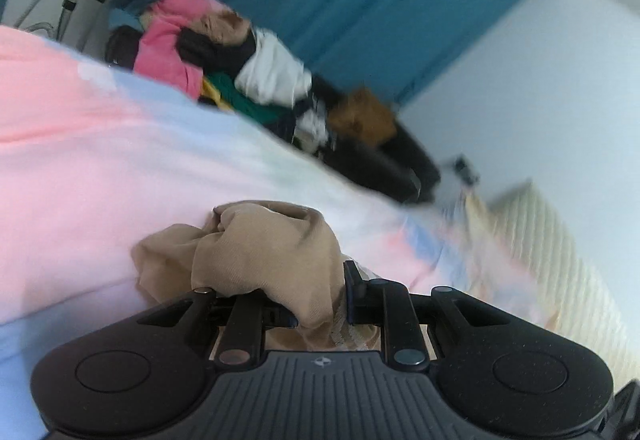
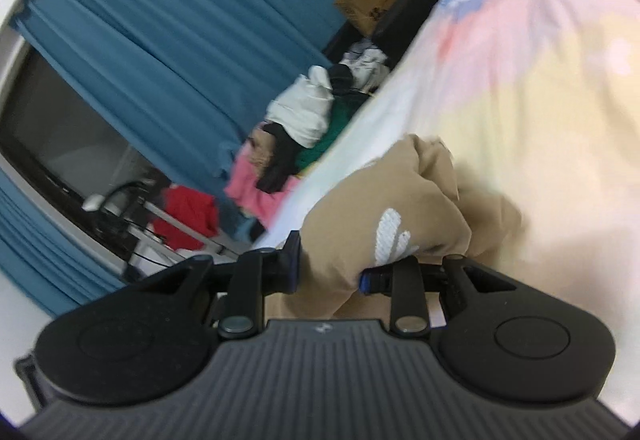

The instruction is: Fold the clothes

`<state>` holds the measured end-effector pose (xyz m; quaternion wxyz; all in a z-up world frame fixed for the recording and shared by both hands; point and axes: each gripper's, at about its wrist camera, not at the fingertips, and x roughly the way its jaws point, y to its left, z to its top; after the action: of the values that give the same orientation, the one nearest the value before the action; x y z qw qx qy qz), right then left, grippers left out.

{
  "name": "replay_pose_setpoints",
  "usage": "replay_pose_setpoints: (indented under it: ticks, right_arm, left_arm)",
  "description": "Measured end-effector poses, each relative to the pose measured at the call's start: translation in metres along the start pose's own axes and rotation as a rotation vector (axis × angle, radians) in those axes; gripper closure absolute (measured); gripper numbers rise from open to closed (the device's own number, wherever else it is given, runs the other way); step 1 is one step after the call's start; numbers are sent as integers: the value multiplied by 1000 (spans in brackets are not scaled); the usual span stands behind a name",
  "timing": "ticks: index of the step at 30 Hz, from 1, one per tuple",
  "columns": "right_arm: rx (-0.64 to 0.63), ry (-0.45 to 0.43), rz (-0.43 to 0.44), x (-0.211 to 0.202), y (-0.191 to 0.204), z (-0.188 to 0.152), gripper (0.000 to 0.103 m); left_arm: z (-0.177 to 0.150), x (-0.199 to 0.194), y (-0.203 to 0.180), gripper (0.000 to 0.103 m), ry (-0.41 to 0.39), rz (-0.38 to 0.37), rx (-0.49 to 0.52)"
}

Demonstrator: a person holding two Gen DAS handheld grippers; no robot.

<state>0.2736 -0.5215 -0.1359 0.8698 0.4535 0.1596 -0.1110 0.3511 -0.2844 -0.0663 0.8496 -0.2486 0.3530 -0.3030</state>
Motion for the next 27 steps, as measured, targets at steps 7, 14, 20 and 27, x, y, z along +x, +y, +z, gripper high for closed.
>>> replay_pose_setpoints:
  ticks: [7, 14, 20, 27]
  right_arm:
    - [16, 60, -82, -24, -32, -63, 73]
    - [16, 160, -173, -33, -48, -98, 70]
    - [-36, 212, -263, -57, -25, -85, 59]
    - [-213, 136, -249, -134, 26, -71, 38]
  left_arm:
    - [-57, -16, 48, 80, 127, 47, 30]
    - [-84, -11, 61, 69, 165, 150, 144]
    - [-75, -37, 27, 44, 173, 221, 244]
    - [-59, -129, -40, 5, 54, 233, 430]
